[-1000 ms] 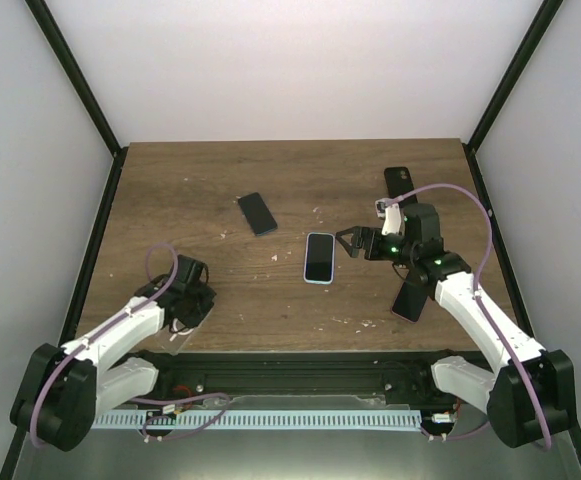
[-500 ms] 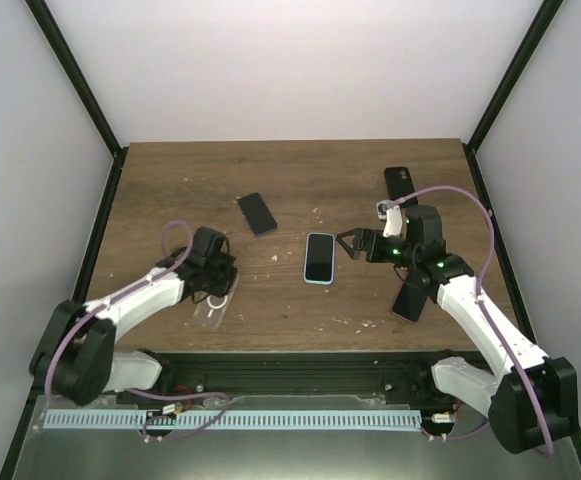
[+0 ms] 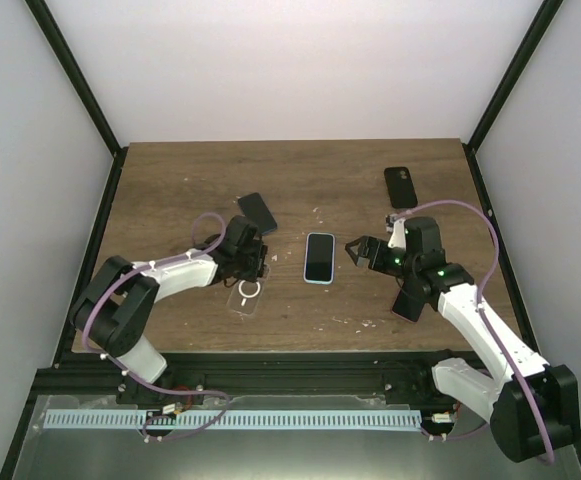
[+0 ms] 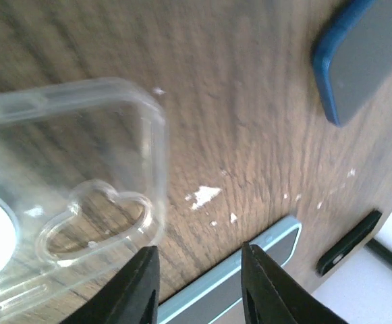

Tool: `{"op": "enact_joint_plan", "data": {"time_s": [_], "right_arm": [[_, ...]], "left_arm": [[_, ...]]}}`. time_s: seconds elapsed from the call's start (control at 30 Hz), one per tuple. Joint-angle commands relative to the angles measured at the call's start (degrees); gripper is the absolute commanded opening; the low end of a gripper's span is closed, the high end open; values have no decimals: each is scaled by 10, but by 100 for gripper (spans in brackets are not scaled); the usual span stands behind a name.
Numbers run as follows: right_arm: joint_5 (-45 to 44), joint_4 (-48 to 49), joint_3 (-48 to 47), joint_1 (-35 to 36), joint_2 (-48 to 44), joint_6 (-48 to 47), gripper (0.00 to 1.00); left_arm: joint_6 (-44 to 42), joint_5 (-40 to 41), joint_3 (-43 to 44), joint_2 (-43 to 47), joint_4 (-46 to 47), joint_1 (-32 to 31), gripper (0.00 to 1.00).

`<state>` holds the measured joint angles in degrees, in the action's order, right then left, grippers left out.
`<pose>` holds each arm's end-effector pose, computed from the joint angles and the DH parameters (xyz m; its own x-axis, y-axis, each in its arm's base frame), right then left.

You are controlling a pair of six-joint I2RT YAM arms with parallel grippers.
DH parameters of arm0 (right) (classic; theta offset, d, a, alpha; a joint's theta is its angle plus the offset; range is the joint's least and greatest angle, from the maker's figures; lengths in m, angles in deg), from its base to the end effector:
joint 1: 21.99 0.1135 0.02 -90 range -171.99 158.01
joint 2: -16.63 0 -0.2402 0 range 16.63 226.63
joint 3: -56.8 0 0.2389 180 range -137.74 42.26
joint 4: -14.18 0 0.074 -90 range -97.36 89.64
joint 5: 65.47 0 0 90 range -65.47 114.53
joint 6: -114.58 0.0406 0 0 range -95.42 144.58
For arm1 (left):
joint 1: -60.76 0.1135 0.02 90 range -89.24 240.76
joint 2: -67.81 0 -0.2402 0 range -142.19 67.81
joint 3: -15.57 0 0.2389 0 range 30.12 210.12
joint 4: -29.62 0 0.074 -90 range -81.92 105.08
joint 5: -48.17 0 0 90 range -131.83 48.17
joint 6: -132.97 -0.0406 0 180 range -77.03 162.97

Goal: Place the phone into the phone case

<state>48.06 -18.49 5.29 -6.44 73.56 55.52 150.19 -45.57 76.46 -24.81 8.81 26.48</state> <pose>0.2021 0.0731 0.2236 -0.7918 0.2690 -0.5484 -0.1649 0.7704 0.6159 0.2496 -0.1733 0.1369 -0.3740 -0.8986 0.2295 -0.8026 0.1896 -0.5656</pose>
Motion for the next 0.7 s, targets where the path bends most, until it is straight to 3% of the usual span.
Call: {"op": "enact_joint_plan", "data": {"time_s": [0.0, 0.13, 0.2, 0.37, 0.67], "right_arm": [[-69, -59, -29, -3, -3, 34, 95], [-120, -99, -38, -3, -8, 53, 98], [-162, -119, -43, -3, -6, 57, 100], [-274, -178, -64, -3, 21, 79, 100], [-355, -216, -72, -11, 96, 112, 100]], "left_arm": [[-39, 7, 25, 10, 6, -1, 42], [-167, 9, 40, 25, -34, 2, 78], [-233, 7, 50, 27, -59, 2, 90], [-380, 4, 36, 46, -102, 13, 99], [-603, 22, -3, 91, -162, 51, 100]]}}
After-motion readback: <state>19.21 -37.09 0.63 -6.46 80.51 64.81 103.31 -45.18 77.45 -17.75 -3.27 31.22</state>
